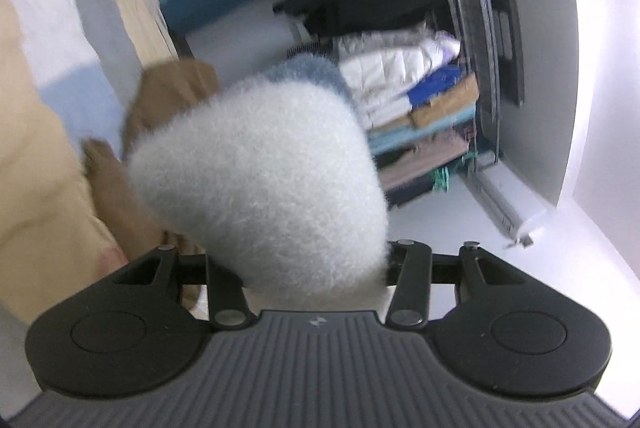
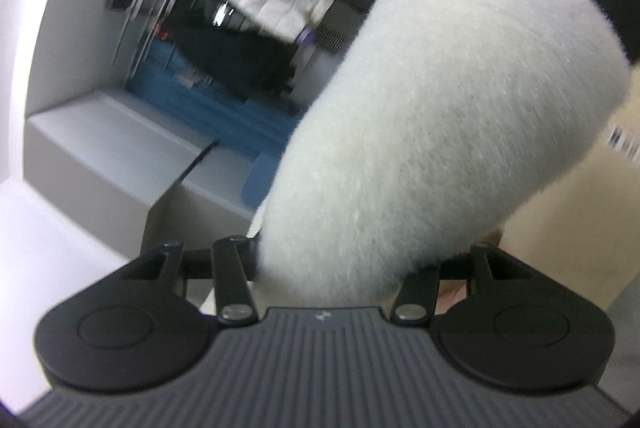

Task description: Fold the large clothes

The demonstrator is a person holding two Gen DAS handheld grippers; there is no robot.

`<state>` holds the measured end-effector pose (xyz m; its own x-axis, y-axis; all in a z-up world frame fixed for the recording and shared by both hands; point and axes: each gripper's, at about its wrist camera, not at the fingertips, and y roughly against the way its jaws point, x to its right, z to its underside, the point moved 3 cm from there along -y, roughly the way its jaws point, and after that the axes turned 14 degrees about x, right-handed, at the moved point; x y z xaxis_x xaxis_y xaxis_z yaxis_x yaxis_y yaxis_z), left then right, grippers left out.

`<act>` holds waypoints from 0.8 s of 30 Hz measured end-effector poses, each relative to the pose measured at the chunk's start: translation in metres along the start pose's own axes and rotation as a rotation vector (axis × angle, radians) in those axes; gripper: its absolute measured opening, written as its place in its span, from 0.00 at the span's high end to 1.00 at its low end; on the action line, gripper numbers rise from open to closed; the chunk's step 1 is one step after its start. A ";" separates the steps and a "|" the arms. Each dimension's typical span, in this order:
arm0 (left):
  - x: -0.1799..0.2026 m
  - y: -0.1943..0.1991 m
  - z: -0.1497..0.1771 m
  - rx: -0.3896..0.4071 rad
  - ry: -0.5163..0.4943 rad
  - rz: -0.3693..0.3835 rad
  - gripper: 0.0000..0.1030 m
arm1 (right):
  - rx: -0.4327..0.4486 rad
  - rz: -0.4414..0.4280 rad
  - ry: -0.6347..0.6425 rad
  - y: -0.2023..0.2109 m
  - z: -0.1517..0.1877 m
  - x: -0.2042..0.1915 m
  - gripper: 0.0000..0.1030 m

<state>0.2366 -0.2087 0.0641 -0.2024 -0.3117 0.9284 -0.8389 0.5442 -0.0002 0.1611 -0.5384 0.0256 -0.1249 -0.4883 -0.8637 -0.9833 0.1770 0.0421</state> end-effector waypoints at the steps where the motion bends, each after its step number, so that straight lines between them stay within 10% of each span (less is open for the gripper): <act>1: 0.000 -0.017 0.008 -0.015 -0.006 -0.001 0.49 | 0.012 0.013 -0.006 -0.007 -0.009 0.007 0.47; 11: -0.075 -0.114 0.066 -0.133 -0.046 -0.079 0.49 | 0.059 0.084 -0.072 -0.051 -0.021 0.112 0.47; 24: -0.219 -0.124 0.102 -0.220 -0.105 -0.151 0.49 | -0.015 0.147 -0.052 -0.058 0.046 0.214 0.46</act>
<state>0.3334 -0.2876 -0.1771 -0.1441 -0.4747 0.8683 -0.7361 0.6378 0.2266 0.1971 -0.6140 -0.1848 -0.2606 -0.4134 -0.8724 -0.9569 0.2305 0.1766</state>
